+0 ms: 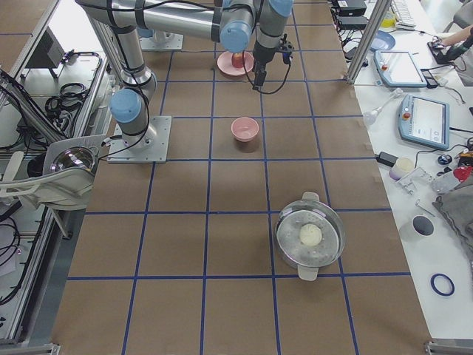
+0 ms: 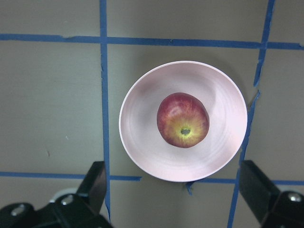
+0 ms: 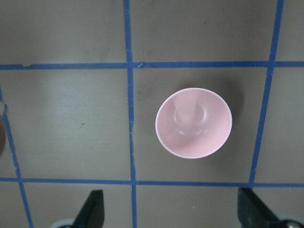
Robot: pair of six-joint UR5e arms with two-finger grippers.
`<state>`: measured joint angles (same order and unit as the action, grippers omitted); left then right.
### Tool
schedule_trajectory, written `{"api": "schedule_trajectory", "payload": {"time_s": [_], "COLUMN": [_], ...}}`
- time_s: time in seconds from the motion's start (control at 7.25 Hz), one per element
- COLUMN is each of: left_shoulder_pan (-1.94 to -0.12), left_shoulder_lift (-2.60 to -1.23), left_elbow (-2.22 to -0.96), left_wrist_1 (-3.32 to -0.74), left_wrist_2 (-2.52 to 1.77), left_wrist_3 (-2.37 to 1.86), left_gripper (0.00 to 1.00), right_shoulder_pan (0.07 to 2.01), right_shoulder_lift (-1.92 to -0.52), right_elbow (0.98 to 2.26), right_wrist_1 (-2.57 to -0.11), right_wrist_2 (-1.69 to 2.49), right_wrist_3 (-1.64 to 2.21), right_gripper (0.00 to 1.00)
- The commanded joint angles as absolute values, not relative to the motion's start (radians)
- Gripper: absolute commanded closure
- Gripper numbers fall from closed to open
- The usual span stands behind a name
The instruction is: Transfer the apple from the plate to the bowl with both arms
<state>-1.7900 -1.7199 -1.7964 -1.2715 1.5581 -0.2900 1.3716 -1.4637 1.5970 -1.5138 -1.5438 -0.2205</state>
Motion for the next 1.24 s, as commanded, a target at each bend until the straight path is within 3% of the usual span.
{"api": "schedule_trajectory", "payload": {"time_s": [0.0,0.55,1.1], "left_shoulder_pan": [-1.809,-1.809,-1.810], "left_shoulder_lift": [-1.796,-1.861,-1.890], "left_elbow": [-1.838,-1.911,-1.994], "left_wrist_1": [-1.218,-1.096,-0.988], "left_wrist_2": [1.560,1.560,1.525], "left_wrist_3": [-0.296,-0.288,-0.291], "left_gripper": [0.00,0.00,0.00], "right_shoulder_pan": [1.269,1.184,1.186], "right_shoulder_lift": [-1.422,-1.356,-1.296], "right_elbow": [1.733,1.903,1.933], "right_wrist_1": [-1.638,-1.868,-1.932], "right_wrist_2": [-1.546,-1.537,-1.537], "right_wrist_3": [-0.427,-0.489,-0.488], "right_gripper": [0.00,0.00,0.00]}}
